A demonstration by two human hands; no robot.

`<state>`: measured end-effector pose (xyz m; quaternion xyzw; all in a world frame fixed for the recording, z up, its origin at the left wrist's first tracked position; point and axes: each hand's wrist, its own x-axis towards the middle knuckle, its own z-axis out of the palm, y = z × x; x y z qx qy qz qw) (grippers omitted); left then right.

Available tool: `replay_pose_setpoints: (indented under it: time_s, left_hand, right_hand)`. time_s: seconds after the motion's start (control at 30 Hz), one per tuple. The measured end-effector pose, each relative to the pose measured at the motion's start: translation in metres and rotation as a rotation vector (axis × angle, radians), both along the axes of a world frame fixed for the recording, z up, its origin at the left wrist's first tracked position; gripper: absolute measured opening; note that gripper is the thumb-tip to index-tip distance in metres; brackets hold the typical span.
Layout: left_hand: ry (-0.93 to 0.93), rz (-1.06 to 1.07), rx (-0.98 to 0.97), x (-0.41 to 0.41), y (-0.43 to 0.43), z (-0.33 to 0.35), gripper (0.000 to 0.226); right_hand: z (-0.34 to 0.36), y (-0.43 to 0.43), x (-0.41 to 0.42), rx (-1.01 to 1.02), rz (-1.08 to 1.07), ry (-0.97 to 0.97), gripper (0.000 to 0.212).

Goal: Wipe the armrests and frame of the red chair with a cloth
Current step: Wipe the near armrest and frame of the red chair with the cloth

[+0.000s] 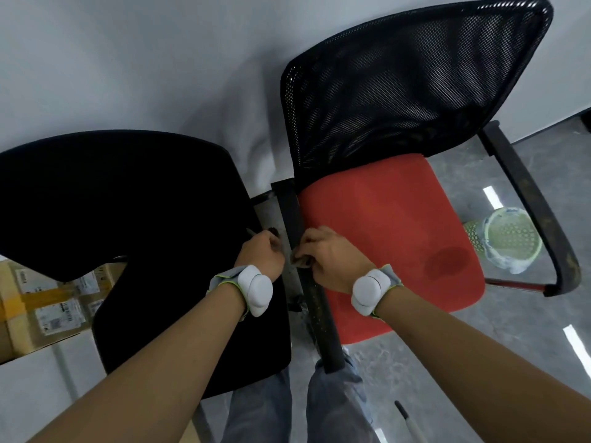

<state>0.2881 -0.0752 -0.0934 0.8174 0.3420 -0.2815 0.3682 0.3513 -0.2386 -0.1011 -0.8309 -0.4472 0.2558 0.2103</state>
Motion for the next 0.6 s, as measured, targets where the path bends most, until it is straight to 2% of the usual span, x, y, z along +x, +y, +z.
replay_pose_setpoints:
  time_s: [0.07,0.17,0.23,0.33,0.47,0.6]
  left_hand:
    - [0.016,-0.012,-0.004,-0.001,-0.002,0.0,0.021]
    - [0.028,-0.016,0.011,0.0,-0.005,0.001,0.024]
    - [0.039,-0.026,0.02,0.0,-0.005,0.001,0.026]
    - [0.056,-0.047,0.014,-0.002,-0.006,0.002,0.027]
    - [0.067,-0.051,0.008,-0.002,-0.009,0.003,0.028]
    - [0.068,-0.045,0.003,-0.001,-0.014,0.002,0.025]
  right_hand:
    - [0.002,-0.001,0.003,-0.041,0.047,-0.02,0.035]
    - [-0.004,0.003,0.007,0.027,0.012,-0.101,0.039]
    - [-0.01,0.004,0.003,0.073,0.029,-0.106,0.04]
    - [-0.01,-0.006,0.0,0.046,0.109,-0.083,0.031]
    - [-0.001,-0.02,0.016,0.012,0.014,-0.049,0.032]
    - [-0.005,-0.01,0.015,0.127,-0.141,-0.059,0.04]
